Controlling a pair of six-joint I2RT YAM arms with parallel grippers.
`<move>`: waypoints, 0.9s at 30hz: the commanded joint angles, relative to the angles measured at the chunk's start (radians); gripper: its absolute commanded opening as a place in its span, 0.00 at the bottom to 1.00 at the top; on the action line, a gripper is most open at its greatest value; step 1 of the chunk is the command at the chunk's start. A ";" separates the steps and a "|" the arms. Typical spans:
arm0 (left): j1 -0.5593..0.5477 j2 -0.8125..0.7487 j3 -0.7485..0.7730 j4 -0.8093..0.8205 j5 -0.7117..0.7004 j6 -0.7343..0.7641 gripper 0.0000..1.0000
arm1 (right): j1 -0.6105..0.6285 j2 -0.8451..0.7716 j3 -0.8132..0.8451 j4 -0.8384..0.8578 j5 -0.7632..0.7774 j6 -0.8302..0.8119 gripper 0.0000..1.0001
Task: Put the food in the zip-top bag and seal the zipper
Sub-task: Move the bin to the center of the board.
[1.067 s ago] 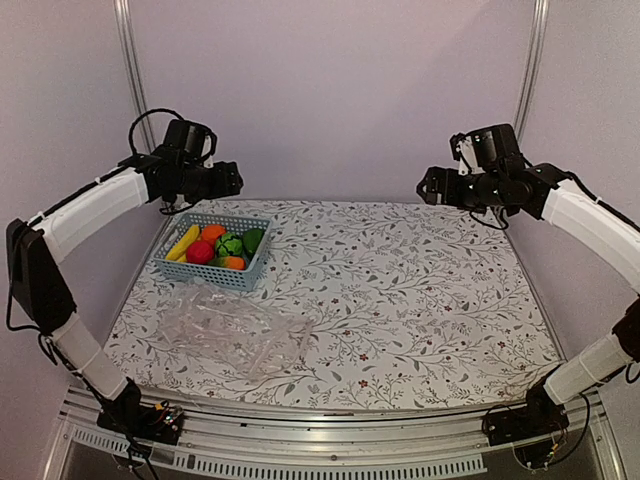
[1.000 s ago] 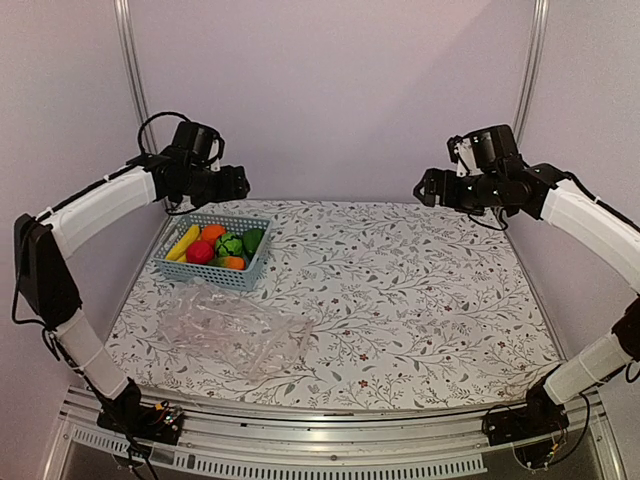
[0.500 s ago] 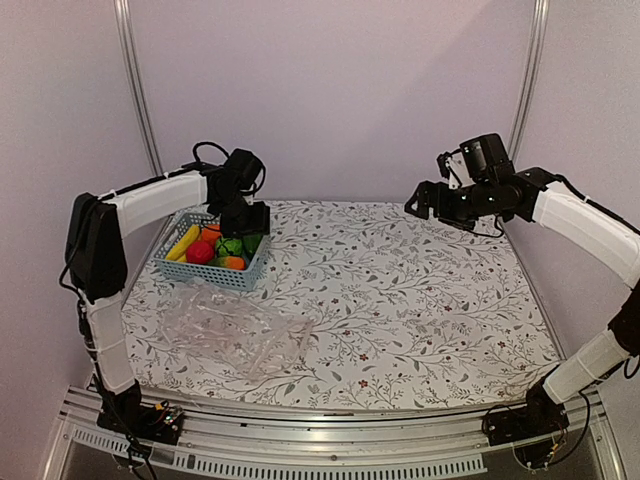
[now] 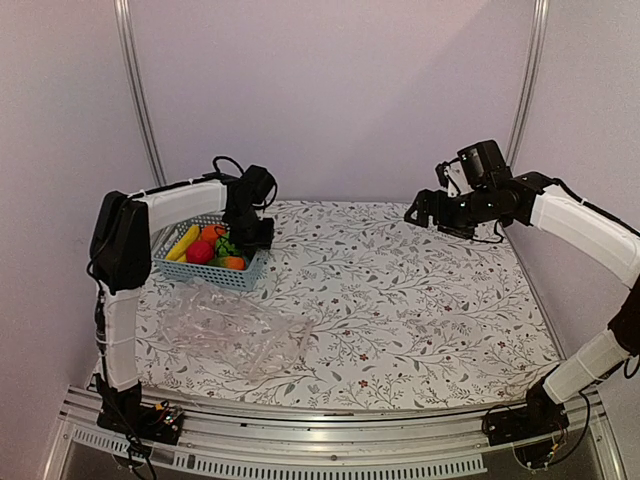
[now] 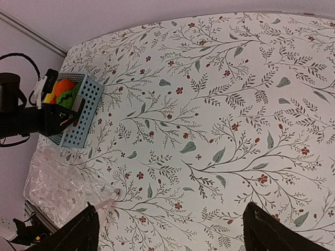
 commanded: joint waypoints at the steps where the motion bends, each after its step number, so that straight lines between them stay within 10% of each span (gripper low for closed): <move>1: -0.009 0.045 0.045 0.023 0.011 0.095 0.37 | 0.007 0.001 0.010 -0.035 -0.010 0.004 0.94; 12: -0.100 0.056 0.050 0.132 0.130 0.245 0.09 | 0.005 -0.014 0.013 -0.072 0.019 0.000 0.94; 23: -0.328 0.093 0.074 0.246 0.394 0.202 0.09 | -0.067 -0.062 -0.035 -0.095 -0.053 0.040 0.93; 27: -0.417 0.099 0.065 0.281 0.507 0.207 0.23 | -0.075 -0.056 -0.027 -0.114 -0.050 0.025 0.93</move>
